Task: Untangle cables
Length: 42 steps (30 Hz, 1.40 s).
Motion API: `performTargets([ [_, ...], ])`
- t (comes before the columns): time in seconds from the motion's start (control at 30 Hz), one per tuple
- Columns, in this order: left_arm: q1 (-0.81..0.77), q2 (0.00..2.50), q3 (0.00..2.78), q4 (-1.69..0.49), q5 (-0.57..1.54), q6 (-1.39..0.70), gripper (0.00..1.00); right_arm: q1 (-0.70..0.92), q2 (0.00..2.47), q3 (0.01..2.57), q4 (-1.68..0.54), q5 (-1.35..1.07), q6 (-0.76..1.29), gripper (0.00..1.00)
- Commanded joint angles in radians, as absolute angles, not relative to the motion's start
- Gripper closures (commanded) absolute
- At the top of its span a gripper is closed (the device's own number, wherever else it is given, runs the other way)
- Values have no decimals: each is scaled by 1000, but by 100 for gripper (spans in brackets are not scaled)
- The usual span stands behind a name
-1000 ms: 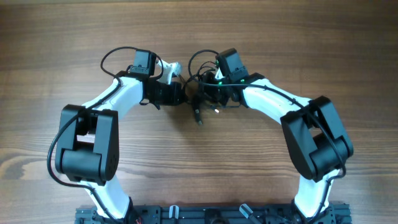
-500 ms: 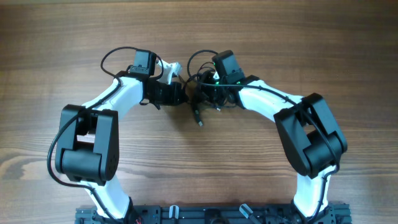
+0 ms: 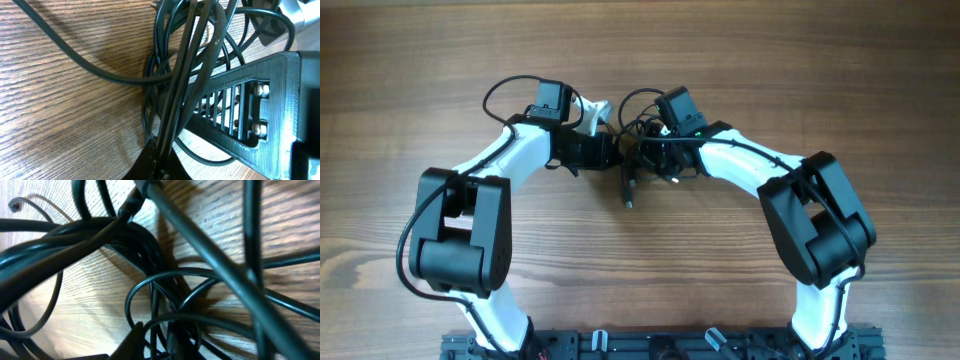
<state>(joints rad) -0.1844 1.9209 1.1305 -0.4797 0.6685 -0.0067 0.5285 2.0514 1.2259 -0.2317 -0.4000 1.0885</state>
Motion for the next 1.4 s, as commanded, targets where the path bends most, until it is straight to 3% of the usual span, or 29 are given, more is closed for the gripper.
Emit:
performTargets([
  [0.0, -183, 1924, 1132, -476, 684, -16, 96, 536, 2091, 1201, -252, -383, 1100, 79],
  [0.23, -183, 1924, 1132, -477, 684, -16, 96, 562, 2091, 1201, -136, -378, 1103, 76],
  [0.5, -183, 1924, 1132, -477, 684, -16, 96, 587, 2091, 1200, -90, -301, 1103, 62],
  [0.63, -183, 1923, 1133, -483, 616, -16, 96, 597, 2091, 1200, -90, -289, 1103, 71],
  [0.73, -181, 1922, 1134, -491, 543, -17, 96, 543, 2090, 1200, -91, -421, 1099, 79],
  [0.9, -171, 1922, 1134, -489, 541, -35, 96, 467, 2091, 1200, -110, -498, 1100, 72],
  [1.1, -172, 1922, 1133, -487, 542, -42, 96, 511, 2091, 1200, -97, -456, 1153, 67],
  [1.27, -172, 1922, 1133, -487, 542, -42, 96, 471, 2091, 1203, -67, -618, 1140, 80],
  [1.37, -172, 1922, 1133, -487, 542, -42, 96, 438, 2091, 1205, -65, -685, 1122, 79],
])
